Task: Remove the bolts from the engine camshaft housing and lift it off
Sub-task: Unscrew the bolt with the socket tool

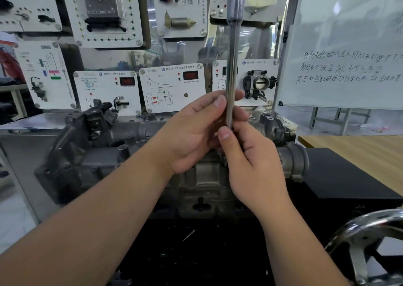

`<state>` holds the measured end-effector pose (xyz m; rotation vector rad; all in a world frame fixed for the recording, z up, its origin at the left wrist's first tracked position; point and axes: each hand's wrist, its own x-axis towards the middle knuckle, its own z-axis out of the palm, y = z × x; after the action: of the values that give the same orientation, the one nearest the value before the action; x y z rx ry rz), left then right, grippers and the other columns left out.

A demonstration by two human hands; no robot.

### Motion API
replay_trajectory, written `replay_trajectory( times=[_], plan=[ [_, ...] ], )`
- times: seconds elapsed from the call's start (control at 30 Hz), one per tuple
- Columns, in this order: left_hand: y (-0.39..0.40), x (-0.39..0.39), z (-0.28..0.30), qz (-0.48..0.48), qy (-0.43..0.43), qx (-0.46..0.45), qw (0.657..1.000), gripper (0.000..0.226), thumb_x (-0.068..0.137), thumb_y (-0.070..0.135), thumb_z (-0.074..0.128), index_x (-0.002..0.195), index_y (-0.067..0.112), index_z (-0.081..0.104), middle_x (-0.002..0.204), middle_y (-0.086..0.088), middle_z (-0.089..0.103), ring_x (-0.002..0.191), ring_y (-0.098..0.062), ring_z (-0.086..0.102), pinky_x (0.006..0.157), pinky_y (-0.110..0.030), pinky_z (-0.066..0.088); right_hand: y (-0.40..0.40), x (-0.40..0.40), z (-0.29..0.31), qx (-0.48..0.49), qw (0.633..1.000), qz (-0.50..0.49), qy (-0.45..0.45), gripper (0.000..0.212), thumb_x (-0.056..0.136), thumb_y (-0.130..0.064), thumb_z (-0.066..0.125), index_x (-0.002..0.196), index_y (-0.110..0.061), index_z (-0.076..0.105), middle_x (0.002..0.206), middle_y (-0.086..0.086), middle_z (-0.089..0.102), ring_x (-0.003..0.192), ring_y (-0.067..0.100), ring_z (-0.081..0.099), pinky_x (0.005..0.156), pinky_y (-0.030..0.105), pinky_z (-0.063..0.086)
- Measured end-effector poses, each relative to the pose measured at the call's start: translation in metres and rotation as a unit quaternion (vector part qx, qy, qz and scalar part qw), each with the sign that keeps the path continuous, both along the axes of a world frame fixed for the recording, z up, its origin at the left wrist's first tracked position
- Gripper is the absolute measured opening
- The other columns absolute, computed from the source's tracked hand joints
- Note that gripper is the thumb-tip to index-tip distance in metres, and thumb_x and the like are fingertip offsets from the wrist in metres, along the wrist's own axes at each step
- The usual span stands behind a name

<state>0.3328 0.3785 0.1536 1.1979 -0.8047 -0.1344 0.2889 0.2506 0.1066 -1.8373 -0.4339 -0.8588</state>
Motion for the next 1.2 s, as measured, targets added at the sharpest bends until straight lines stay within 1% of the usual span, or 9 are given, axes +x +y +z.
replay_trajectory(
  times=[0.1,0.23,0.37,0.47,0.57,0.63,0.77,0.97,1.2],
  plan=[
    [-0.0001,0.0011,-0.0004,0.008,0.001,0.010,1.000,0.030,0.096,0.028,0.051,0.094,0.031,0.080,0.084,0.006,0.071,0.100,-0.029,0.050,0.091,-0.044,0.035,-0.0006,-0.0004,0.0010,0.002,1.000,0.016,0.008,0.036,0.098,-0.047,0.043,0.120,-0.030,0.066,0.105,-0.013,0.073,0.092,0.005,0.068,0.080,0.043,0.056],
    [-0.0014,-0.0019,0.0000,0.031,0.001,0.001,1.000,0.025,0.090,0.023,0.057,0.080,0.030,0.078,0.078,0.005,0.071,0.074,-0.010,0.061,0.055,-0.018,0.044,0.0006,0.0006,-0.0002,-0.005,0.999,0.025,0.027,0.055,0.095,-0.057,0.032,0.131,-0.027,0.060,0.126,-0.008,0.068,0.116,0.014,0.064,0.094,0.048,0.052],
    [-0.0012,0.0017,-0.0018,0.025,-0.020,-0.027,0.999,0.012,0.082,0.016,0.076,0.076,0.026,0.073,0.078,0.000,0.067,0.073,-0.014,0.060,0.075,-0.034,0.046,0.0029,0.0001,-0.0020,-0.011,1.000,-0.001,0.011,0.055,0.088,-0.065,0.039,0.134,-0.037,0.053,0.101,-0.030,0.066,0.097,0.000,0.065,0.086,0.042,0.054],
    [-0.0010,0.0001,-0.0009,0.019,-0.029,-0.033,0.999,0.030,0.065,0.026,0.095,0.082,0.022,0.071,0.081,-0.004,0.061,0.079,-0.021,0.053,0.079,-0.040,0.039,0.0025,0.0002,-0.0017,-0.017,0.999,-0.028,-0.010,0.046,0.091,-0.062,0.039,0.120,-0.033,0.062,0.090,-0.031,0.065,0.085,-0.001,0.063,0.072,0.033,0.051],
    [0.0003,0.0001,-0.0019,0.015,-0.023,-0.018,0.999,0.010,0.092,0.026,0.068,0.090,0.030,0.078,0.082,0.003,0.069,0.098,-0.032,0.049,0.091,-0.051,0.032,0.0015,0.0008,-0.0013,-0.019,1.000,-0.020,-0.002,0.037,0.098,-0.054,0.039,0.112,-0.031,0.065,0.095,-0.018,0.070,0.087,0.006,0.066,0.075,0.041,0.054],
    [0.0006,-0.0010,-0.0007,0.013,-0.011,0.005,1.000,0.030,0.098,0.031,0.050,0.095,0.034,0.079,0.087,0.006,0.073,0.103,-0.033,0.049,0.085,-0.047,0.036,0.0020,0.0016,-0.0021,-0.012,1.000,-0.007,0.007,0.041,0.099,-0.050,0.036,0.119,-0.027,0.063,0.098,-0.012,0.072,0.093,0.015,0.067,0.080,0.049,0.054],
    [-0.0021,-0.0024,0.0016,0.019,0.009,0.015,1.000,0.029,0.094,0.031,0.051,0.091,0.033,0.080,0.082,0.008,0.069,0.100,-0.031,0.049,0.081,-0.039,0.032,0.0059,0.0019,-0.0041,-0.003,1.000,-0.013,0.013,0.047,0.097,-0.056,0.030,0.139,-0.041,0.047,0.122,-0.011,0.069,0.113,0.019,0.065,0.093,0.052,0.051],
    [-0.0018,-0.0024,-0.0014,0.016,0.003,-0.029,0.999,0.006,0.087,0.013,0.059,0.088,0.016,0.064,0.075,0.005,0.070,0.070,-0.007,0.064,0.072,-0.024,0.053,0.0050,0.0012,-0.0034,-0.026,0.999,-0.039,-0.012,0.058,0.091,-0.064,0.041,0.135,-0.030,0.058,0.082,-0.023,0.064,0.082,0.004,0.063,0.071,0.035,0.052],
    [0.0000,-0.0036,0.0007,0.009,-0.013,0.014,1.000,0.028,0.095,0.029,0.052,0.099,0.033,0.080,0.089,0.006,0.073,0.086,-0.008,0.067,0.087,-0.035,0.045,0.0043,-0.0008,-0.0033,-0.013,1.000,-0.015,0.008,0.038,0.096,-0.055,0.038,0.133,-0.048,0.037,0.100,-0.021,0.069,0.095,0.007,0.066,0.085,0.047,0.053]
  ],
)
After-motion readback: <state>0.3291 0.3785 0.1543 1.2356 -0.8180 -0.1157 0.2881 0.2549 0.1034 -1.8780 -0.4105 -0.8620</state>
